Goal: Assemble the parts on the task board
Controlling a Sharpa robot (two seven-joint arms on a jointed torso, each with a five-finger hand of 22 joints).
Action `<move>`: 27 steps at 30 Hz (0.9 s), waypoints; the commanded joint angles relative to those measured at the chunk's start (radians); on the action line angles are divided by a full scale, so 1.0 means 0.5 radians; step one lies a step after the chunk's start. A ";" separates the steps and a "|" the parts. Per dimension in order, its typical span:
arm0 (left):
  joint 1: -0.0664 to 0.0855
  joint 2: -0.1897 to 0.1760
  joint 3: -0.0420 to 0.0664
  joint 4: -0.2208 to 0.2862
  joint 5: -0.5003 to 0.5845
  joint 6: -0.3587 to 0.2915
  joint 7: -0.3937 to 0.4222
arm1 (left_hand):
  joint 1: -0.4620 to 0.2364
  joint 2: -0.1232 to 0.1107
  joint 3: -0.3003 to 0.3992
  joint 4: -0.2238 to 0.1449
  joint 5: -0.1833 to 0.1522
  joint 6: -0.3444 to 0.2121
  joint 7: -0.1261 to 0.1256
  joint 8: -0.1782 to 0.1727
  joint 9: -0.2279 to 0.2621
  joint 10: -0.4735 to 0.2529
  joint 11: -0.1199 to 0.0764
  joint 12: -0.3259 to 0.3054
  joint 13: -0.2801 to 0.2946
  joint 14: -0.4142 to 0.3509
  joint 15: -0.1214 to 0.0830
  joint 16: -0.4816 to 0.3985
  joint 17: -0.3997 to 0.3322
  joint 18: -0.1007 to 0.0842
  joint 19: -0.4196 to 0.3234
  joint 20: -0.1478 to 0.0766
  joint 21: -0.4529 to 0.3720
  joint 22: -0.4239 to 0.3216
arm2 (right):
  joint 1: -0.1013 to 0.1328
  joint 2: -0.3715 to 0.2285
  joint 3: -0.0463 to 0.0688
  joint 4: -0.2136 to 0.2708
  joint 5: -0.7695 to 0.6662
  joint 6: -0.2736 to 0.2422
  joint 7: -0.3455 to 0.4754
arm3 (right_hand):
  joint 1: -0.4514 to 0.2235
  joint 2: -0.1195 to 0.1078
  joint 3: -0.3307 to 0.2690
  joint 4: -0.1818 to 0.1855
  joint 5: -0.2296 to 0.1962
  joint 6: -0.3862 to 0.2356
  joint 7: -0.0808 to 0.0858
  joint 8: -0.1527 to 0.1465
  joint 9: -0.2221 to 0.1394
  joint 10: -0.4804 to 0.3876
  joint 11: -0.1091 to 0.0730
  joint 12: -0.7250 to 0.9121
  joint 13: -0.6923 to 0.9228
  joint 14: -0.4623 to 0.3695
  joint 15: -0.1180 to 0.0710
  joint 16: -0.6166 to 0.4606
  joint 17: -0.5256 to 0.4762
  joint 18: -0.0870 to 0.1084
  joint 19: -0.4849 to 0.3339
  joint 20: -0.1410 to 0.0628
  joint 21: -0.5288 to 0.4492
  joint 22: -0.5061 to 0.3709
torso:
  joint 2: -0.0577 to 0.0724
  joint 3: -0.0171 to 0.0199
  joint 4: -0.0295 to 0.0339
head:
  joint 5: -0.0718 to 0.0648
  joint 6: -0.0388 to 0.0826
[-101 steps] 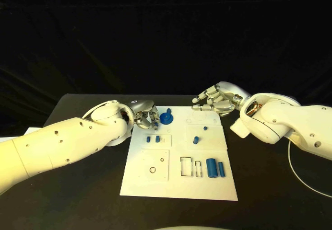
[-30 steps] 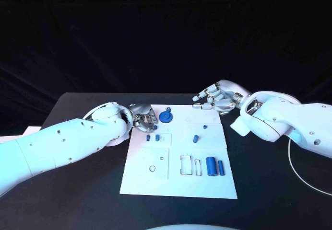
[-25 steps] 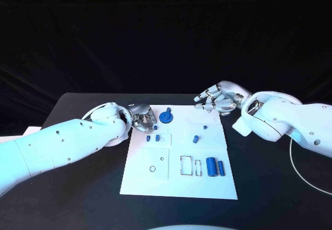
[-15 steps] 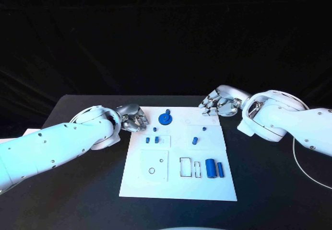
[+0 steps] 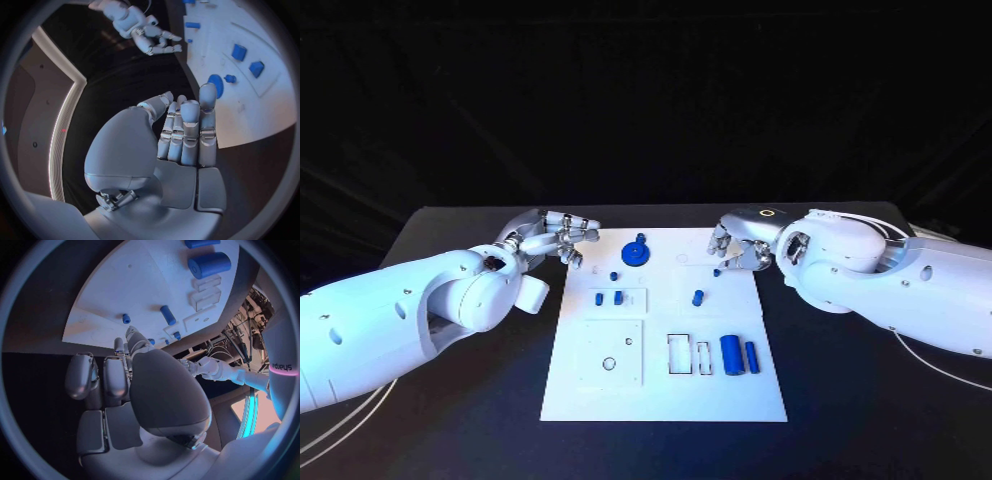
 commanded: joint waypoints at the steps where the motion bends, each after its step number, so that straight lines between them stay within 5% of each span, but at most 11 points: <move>1: -0.004 -0.016 0.000 0.035 0.676 0.026 0.220 | -0.011 0.006 -0.018 0.000 0.004 0.012 0.001 0.013 -0.003 -0.016 -0.001 0.016 0.004 -0.017 0.004 -0.013 -0.006 0.035 -0.015 0.002 -0.017 -0.008 | -0.015 0.016 0.000 0.006 -0.265 0.149 -0.077 | -0.007 -0.024 0.024 0.002 -0.019 0.003 -0.011 -0.014 -0.001 -0.022 -0.001 -0.015 -0.036 0.052 -0.016 -0.013 -0.005 0.030 0.004 -0.016 -0.010 -0.002 | 0.001 0.0011 -0.003 | 0.004 0.002; 27: -0.009 -0.057 0.000 0.112 0.727 0.034 0.274 | 0.014 0.022 -0.054 -0.016 0.012 0.014 0.000 0.022 -0.005 -0.027 -0.004 0.047 0.014 -0.029 0.000 -0.017 -0.035 0.041 -0.021 -0.001 -0.067 -0.044 | -0.071 0.090 -0.002 -0.037 -0.271 0.252 -0.036 | -0.005 -0.021 0.216 -0.026 -0.048 0.101 -0.007 -0.020 0.017 0.085 0.001 -0.036 -0.186 0.059 -0.022 -0.010 0.002 0.026 0.025 -0.024 -0.005 0.016 | 0.000 0.0028 -0.002 | 0.007 -0.020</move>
